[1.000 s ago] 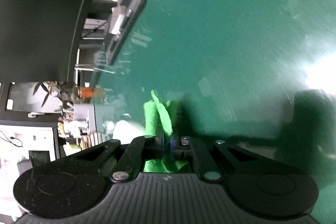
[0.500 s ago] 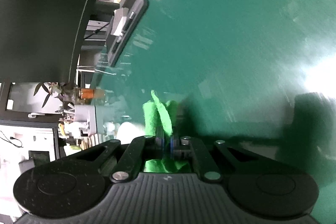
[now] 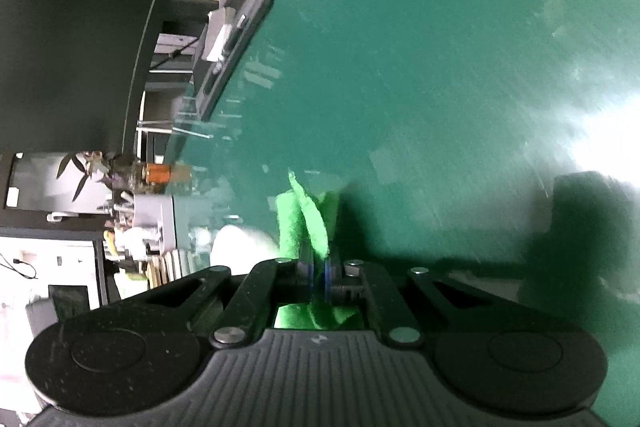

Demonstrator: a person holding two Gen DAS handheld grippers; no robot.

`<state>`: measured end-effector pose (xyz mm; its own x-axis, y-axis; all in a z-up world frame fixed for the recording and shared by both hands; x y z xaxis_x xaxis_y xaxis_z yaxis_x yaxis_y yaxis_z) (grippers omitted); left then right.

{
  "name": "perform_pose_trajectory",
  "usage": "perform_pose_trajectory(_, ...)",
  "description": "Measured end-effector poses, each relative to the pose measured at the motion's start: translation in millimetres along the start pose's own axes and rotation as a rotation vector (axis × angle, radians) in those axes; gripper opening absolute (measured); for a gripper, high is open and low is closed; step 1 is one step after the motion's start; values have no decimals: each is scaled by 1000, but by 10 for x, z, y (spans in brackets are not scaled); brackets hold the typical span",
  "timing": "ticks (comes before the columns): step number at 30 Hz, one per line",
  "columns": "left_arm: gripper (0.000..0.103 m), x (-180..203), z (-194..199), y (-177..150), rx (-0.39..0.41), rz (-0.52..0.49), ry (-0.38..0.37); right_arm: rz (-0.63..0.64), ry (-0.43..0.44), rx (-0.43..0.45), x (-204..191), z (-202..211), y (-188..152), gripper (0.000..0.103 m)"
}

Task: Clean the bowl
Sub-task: 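Lift the white plate with the left gripper and bring the cloth onto it, then wipe the green cloth across the plate surface with the right gripper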

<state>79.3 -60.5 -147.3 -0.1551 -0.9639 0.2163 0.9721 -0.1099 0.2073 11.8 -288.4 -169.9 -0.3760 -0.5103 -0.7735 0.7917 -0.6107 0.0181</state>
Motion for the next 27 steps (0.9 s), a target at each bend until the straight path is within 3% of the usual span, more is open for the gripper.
perform_pose_trajectory(3,19,-9,-7,-2,4,6,-15,32,6,9,-34,20,-6,5)
perform_pose_trajectory(9,20,-2,25,-64,2,-15,-9,-21,-2,-27,125,165,-179,5)
perform_pose_trajectory(19,21,81,-39,-2,7,-26,-9,19,11,-5,-55,-83,19,5)
perform_pose_trajectory(27,23,9,92,-128,8,-69,5,-18,9,-40,110,170,-161,5)
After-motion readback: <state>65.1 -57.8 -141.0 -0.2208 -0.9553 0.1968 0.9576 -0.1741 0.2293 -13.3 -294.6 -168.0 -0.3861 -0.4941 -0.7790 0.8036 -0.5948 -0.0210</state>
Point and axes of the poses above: each gripper's, at about its wrist camera, not at the fingertips, and z roughly against the way its jaws point, x to its right, y to its top, the point moved 5 cm from there along -z, roughly the way its jaws point, and after that the axes turned 1 degree about -y, right-handed, at the moved point
